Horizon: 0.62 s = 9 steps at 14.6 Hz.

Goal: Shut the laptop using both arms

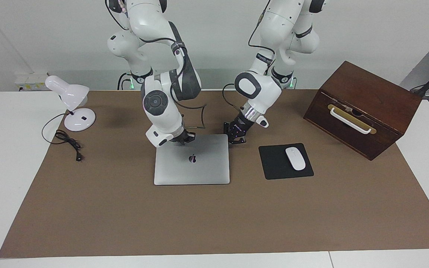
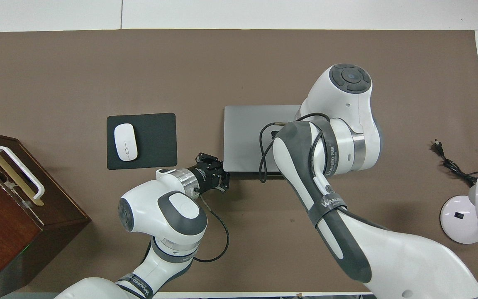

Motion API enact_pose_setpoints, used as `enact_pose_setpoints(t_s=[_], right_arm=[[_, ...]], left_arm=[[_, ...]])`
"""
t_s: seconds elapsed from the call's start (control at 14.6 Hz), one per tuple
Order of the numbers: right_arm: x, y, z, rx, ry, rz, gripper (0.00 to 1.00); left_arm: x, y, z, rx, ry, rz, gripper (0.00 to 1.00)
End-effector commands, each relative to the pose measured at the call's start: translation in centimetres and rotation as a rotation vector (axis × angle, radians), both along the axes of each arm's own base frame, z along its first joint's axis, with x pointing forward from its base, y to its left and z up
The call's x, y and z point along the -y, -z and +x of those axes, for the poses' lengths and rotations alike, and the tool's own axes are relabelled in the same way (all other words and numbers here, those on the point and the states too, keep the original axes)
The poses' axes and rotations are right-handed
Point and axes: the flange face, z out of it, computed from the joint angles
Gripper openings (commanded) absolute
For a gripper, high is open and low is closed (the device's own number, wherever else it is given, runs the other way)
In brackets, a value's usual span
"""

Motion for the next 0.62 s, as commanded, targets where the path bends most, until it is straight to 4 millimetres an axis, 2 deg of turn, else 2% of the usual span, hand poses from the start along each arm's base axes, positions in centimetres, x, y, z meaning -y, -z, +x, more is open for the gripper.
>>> enact_pose_setpoints(t_s=[0.0, 0.14, 0.41, 0.55], right_arm=[[1.0, -1.5, 0.1, -0.009, 0.025, 0.029, 0.0], [1.7, -2.8, 0.1, -0.004, 0.025, 0.044, 0.0], [5.7, -4.7, 0.7, -0.007, 0.053, 0.065, 0.0], [8.0, -6.5, 1.1, 0.013, 0.067, 0.071, 0.0]], left_arm=[[-2.2, 2.3, -0.4, -0.026, -0.011, 0.038, 0.0], [-2.2, 2.2, -0.2, -0.024, -0.014, 0.035, 0.0], [-2.4, 1.7, 0.6, -0.019, -0.04, 0.019, 0.0], [-2.5, 1.4, 1.0, -0.014, -0.047, 0.013, 0.0]])
